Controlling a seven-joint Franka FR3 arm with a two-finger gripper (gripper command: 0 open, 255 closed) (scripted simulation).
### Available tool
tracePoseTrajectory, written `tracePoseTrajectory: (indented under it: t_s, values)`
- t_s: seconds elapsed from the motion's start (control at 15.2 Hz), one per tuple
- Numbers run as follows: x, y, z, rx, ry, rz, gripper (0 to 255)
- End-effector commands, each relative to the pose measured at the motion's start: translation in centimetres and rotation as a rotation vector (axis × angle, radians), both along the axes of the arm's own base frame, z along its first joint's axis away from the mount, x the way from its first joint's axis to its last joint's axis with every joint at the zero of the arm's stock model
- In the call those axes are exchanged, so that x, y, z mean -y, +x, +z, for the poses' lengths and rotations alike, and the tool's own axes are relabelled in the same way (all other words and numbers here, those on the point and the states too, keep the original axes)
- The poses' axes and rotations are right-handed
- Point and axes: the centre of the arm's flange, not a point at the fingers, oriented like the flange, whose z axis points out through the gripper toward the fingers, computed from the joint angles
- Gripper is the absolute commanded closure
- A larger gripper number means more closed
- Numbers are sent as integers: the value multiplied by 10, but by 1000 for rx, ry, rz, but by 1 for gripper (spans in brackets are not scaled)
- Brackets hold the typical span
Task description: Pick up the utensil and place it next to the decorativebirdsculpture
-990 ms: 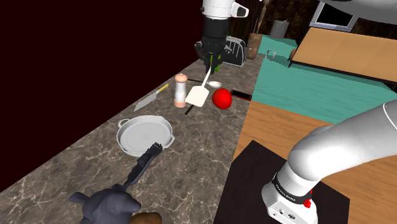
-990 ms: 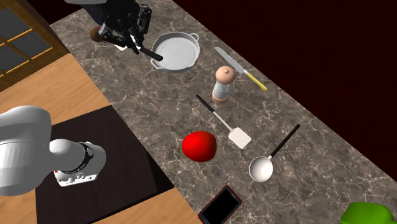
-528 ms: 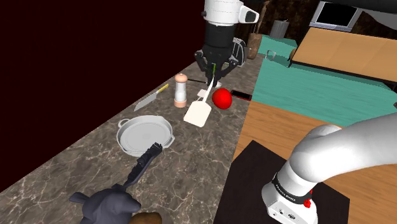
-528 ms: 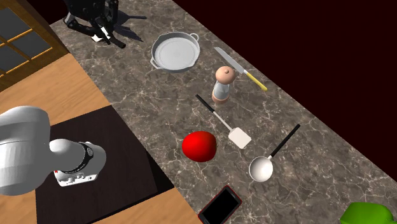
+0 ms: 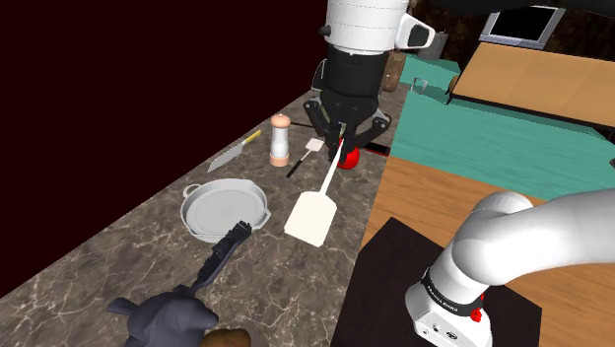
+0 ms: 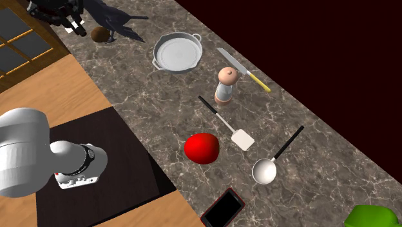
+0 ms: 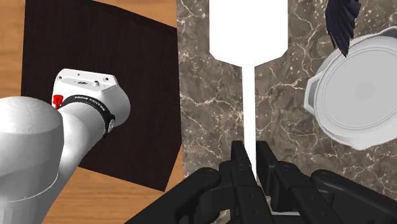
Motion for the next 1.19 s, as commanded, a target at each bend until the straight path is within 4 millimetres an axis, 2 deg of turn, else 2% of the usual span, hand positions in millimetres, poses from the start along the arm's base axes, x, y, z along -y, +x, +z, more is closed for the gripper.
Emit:
tracePoseTrajectory:
  t_s: [0.0,0.26,1.12]
  values:
    - [-19,-21,1,-1,0,-1,255]
    - [-57,-60,2,-1,0,-1,255]
    - [-57,-60,-67,-1,0,-1,255]
